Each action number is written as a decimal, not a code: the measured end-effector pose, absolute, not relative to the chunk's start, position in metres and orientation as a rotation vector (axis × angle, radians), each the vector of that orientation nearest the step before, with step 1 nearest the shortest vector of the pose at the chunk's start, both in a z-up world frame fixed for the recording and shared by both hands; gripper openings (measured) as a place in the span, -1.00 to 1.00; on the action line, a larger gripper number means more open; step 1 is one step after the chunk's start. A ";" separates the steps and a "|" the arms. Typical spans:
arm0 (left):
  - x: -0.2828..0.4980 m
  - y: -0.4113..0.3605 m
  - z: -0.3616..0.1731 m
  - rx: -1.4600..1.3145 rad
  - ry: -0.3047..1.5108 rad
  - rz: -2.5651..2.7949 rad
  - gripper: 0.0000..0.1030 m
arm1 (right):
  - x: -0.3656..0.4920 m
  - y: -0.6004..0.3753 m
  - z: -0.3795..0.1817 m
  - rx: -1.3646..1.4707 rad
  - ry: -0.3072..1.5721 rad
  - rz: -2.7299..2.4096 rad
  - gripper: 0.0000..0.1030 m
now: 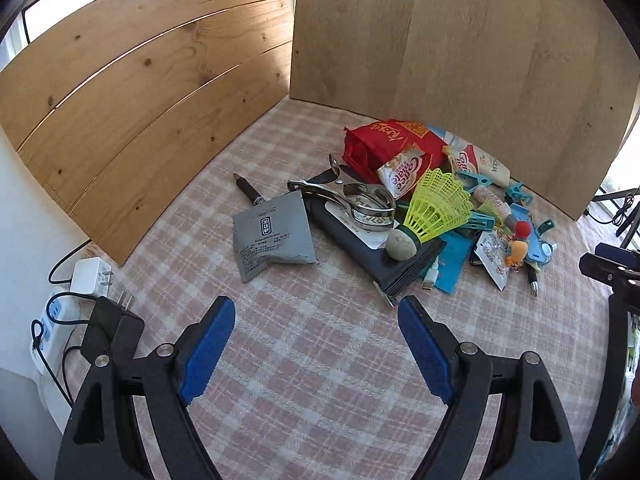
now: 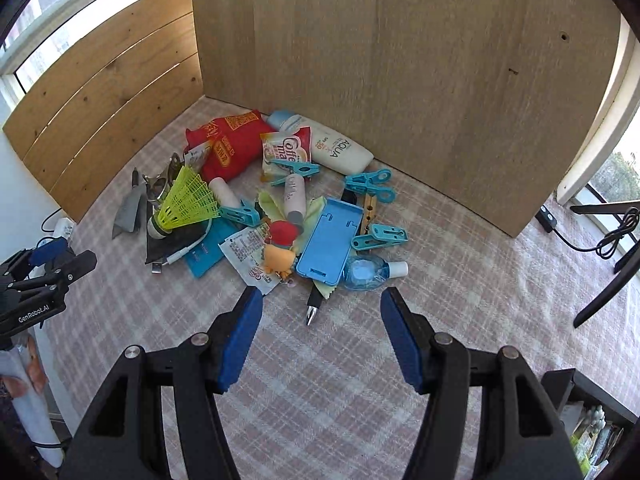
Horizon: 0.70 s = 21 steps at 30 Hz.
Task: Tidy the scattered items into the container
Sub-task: 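Return the right gripper to the pile and reach for the red ball toy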
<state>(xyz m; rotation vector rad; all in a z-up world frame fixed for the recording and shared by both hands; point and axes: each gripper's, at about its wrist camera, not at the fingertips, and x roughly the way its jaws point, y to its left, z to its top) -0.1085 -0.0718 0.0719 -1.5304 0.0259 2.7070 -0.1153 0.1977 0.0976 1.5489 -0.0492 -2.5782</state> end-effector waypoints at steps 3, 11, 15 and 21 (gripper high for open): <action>-0.120 -0.063 0.071 -1.507 0.063 2.681 0.61 | -0.128 0.189 0.090 1.551 -0.022 -2.558 0.17; -0.154 -0.013 0.053 -1.468 0.230 2.559 0.58 | -0.161 0.198 0.072 1.630 -0.126 -2.482 -0.15; -0.167 -0.003 0.044 -1.479 0.190 2.514 0.43 | -0.172 0.200 0.068 1.647 -0.151 -2.458 -0.21; -0.178 0.007 0.039 -1.473 0.176 2.499 0.37 | -0.183 0.192 0.060 1.667 -0.176 -2.410 -0.26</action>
